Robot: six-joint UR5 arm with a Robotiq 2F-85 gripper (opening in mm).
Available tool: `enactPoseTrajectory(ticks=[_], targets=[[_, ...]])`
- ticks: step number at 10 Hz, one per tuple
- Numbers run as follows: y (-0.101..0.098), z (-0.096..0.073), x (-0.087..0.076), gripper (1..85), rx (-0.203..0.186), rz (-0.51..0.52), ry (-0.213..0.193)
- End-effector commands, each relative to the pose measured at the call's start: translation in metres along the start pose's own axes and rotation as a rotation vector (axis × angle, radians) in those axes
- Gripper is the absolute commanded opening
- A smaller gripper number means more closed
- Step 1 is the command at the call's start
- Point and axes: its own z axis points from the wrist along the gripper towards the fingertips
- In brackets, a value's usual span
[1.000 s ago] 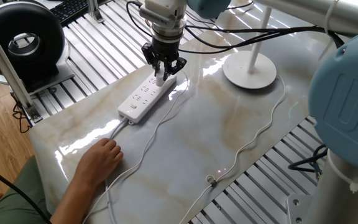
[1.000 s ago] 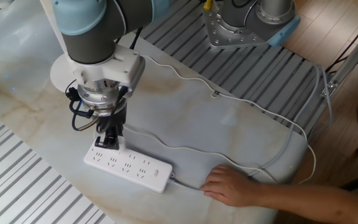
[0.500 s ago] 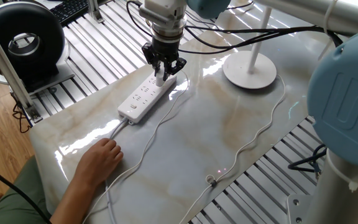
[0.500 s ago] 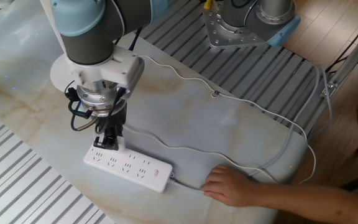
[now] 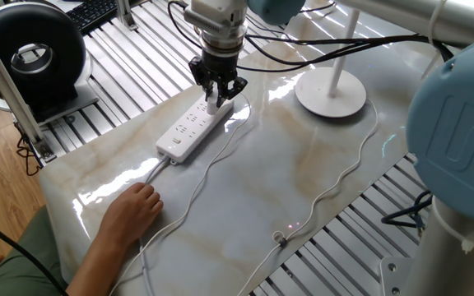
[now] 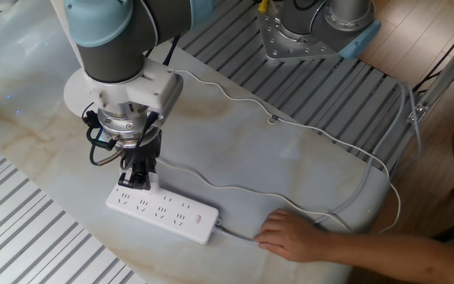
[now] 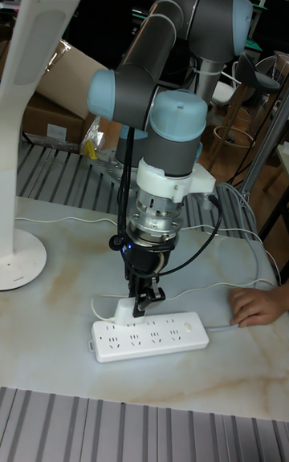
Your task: Plug in the power cord of the desk lamp, turn on the socket, and light up the desk lamp
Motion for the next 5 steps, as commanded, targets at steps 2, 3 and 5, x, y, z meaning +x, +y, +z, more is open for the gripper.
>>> enactPoseTrajectory(ticks=[2, 3, 5], targets=[[-0.0007, -0.001, -0.0035, 1.0, 0.001, 0.03, -0.01], [-0.0009, -0.0013, -0.0037, 1.0, 0.001, 0.032, -0.01], [-0.0011, -0.001, -0.0045, 1.0, 0.002, 0.032, -0.013]])
